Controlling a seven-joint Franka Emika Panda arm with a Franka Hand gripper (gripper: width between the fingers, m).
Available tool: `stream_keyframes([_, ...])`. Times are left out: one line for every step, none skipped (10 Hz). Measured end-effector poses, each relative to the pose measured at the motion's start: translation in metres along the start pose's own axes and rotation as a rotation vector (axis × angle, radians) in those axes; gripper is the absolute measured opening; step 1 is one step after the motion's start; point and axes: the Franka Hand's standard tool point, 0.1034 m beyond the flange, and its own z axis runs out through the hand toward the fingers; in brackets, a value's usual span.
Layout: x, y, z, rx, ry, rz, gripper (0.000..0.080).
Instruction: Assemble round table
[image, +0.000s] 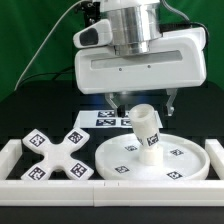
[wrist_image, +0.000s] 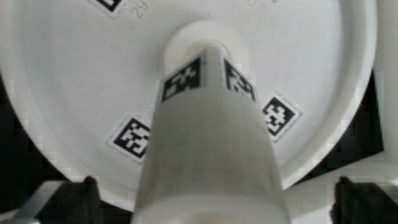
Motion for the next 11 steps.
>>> stream_keyframes([0.009,-0.002,-0.001,0.002,-0.006,0.003,0.0649])
stream_keyframes([0.011,-0.002,0.001,-0.001,0.015,-0.001,0.0649])
stream_keyframes([0.010,0.003,0.006,-0.005,0.011,0.001,0.0649])
stream_keyframes([0.009,0.008,0.008,-0.007,-0.001,0.012,0.0649])
stream_keyframes([0.007,0.011,0.009,-0.005,-0.019,0.024,0.0649])
stream_keyframes([0.004,0.013,0.009,-0.001,-0.054,0.040,0.0649])
stream_keyframes([0.003,0.011,0.009,0.000,-0.063,0.053,0.0649])
stream_keyframes([0.002,0.010,0.009,0.000,-0.066,0.060,0.0649])
stream_keyframes([0.002,0.010,0.009,-0.002,-0.066,0.062,0.0649])
stream_keyframes([0.003,0.009,0.009,-0.002,-0.065,0.062,0.0649])
stream_keyframes([0.003,0.010,0.009,-0.002,-0.065,0.063,0.0649])
